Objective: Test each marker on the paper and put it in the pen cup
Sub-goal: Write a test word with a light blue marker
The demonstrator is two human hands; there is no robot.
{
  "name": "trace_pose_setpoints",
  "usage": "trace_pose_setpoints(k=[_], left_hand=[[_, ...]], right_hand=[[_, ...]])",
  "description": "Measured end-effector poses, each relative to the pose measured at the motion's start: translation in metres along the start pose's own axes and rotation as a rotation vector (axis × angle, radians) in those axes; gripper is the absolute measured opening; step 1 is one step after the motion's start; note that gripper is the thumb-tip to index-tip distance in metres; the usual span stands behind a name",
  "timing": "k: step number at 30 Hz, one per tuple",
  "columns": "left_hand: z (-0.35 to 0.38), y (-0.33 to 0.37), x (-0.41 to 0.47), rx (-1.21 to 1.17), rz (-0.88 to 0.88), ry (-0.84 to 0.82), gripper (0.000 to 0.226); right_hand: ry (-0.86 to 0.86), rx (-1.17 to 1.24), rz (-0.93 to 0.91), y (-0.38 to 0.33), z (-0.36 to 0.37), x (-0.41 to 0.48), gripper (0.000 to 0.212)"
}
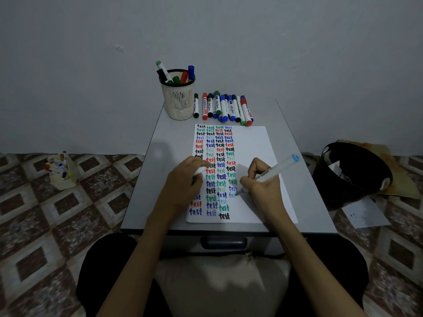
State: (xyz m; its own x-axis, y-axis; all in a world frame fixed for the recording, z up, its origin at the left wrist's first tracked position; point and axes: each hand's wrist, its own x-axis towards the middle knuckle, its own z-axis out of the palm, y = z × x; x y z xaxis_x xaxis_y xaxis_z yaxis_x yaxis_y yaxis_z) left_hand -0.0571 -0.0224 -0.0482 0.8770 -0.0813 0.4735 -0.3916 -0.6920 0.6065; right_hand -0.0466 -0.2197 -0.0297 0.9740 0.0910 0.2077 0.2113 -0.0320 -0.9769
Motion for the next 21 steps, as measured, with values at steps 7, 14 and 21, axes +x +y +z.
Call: trace_pose_setpoints(k=[7,14,21], left_hand=[[0.0,-0.001,0.0,0.004,0.007,0.006,0.026],[-0.001,0.001,-0.001,0.009,0.002,0.015,0.027],[-0.01,0.007,0.003,-0.12,-0.017,0.191,0.024]], right_hand=[[0.006,0.033,0.013,-0.003,0.0,0.001,0.019],[-0.06,0.049,0.025,-0.009,-0.001,-0.001,0.02],[0.02,0.484,0.1,-0.012,-0.011,0.003,0.021]])
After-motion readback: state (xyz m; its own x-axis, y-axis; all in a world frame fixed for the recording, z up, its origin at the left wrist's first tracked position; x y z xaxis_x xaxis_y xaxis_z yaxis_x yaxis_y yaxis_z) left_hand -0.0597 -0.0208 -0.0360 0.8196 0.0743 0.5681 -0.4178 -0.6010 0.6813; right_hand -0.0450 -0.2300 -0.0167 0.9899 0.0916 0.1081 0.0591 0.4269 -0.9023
